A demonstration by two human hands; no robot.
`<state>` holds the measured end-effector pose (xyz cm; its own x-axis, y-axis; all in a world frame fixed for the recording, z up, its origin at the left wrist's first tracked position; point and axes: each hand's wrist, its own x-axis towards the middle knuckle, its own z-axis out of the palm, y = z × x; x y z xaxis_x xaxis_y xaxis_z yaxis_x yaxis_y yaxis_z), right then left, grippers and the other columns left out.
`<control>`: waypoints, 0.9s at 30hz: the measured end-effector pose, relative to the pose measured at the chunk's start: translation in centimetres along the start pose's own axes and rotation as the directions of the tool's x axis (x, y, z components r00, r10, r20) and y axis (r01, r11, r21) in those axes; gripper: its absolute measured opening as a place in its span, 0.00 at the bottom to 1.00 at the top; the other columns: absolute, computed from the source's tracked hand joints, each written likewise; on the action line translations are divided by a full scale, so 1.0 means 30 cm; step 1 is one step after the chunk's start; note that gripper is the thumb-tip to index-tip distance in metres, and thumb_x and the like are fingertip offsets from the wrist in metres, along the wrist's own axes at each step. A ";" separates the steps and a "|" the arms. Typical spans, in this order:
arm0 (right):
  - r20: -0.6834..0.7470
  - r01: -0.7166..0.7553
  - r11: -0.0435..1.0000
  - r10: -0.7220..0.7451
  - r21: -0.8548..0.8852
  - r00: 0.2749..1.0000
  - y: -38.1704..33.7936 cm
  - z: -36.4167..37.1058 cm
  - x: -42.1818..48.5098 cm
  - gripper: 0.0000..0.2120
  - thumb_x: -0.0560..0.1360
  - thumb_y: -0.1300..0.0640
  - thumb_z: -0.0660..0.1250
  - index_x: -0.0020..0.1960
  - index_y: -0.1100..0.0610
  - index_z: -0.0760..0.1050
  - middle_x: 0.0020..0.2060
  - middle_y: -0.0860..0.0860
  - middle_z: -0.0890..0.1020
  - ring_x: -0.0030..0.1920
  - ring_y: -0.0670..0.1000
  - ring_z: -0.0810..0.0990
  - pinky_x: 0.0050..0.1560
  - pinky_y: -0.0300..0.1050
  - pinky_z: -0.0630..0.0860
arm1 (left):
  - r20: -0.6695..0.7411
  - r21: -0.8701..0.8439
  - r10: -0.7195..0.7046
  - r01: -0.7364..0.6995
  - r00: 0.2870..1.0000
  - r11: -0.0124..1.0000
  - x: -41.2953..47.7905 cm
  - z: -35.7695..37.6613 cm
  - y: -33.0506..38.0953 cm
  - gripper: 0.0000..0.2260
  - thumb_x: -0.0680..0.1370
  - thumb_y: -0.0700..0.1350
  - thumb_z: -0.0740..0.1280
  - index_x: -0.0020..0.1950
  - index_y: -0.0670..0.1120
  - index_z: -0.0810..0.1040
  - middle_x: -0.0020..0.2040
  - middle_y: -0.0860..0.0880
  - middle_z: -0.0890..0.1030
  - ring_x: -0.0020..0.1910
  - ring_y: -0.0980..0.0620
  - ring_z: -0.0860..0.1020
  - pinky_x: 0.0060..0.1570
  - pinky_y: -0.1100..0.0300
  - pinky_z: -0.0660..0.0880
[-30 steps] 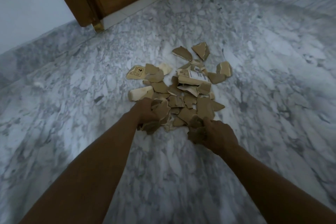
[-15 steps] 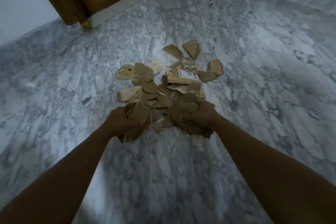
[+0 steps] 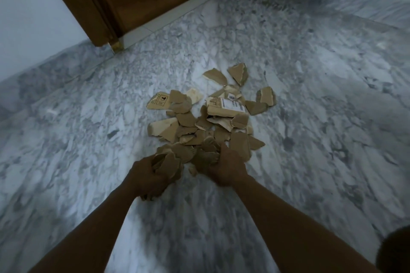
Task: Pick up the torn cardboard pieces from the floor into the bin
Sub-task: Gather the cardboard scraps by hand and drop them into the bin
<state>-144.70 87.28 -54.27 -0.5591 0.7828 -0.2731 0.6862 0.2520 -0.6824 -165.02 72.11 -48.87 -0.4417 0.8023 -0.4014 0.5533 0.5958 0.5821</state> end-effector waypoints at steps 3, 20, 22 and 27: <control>0.051 -0.025 0.991 0.019 0.130 0.999 0.042 -0.112 0.017 0.26 0.65 0.38 0.76 0.57 0.50 0.80 0.51 0.50 0.83 0.52 0.51 0.82 0.54 0.49 0.79 | 0.014 -0.032 -0.003 0.003 1.000 0.999 0.027 -0.013 0.063 0.25 0.60 0.73 0.63 0.50 0.62 0.77 0.44 0.56 0.83 0.45 0.54 0.81 0.49 0.56 0.76; 0.023 -0.113 0.316 0.275 0.942 0.961 0.036 -0.730 -0.086 0.22 0.75 0.51 0.73 0.65 0.60 0.77 0.56 0.59 0.84 0.55 0.60 0.84 0.55 0.57 0.81 | 0.189 -0.600 0.122 0.016 0.974 0.800 0.203 0.127 0.911 0.17 0.78 0.54 0.68 0.62 0.47 0.78 0.49 0.51 0.82 0.47 0.47 0.81 0.52 0.48 0.79; -0.047 -0.046 0.307 0.289 0.951 0.956 0.013 -0.801 -0.116 0.20 0.77 0.50 0.70 0.64 0.60 0.77 0.56 0.58 0.84 0.56 0.59 0.84 0.53 0.54 0.82 | 0.168 -0.586 0.260 -0.115 0.951 0.802 0.209 0.110 1.003 0.20 0.74 0.63 0.69 0.60 0.53 0.79 0.51 0.54 0.83 0.51 0.51 0.81 0.56 0.48 0.78; -0.261 0.098 0.410 0.361 0.907 0.895 0.010 -1.003 -0.232 0.23 0.77 0.43 0.68 0.65 0.58 0.77 0.56 0.59 0.84 0.56 0.59 0.84 0.55 0.56 0.81 | 0.321 -0.487 0.410 -0.223 0.854 0.845 0.196 0.091 1.259 0.27 0.62 0.57 0.81 0.58 0.52 0.81 0.52 0.54 0.84 0.51 0.53 0.83 0.51 0.51 0.81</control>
<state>-126.59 99.02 -32.16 -0.1313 0.9402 -0.3143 -0.1956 -0.3354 -0.9215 -144.79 99.43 -31.19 0.0763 0.9406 -0.3307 0.2221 0.3073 0.9253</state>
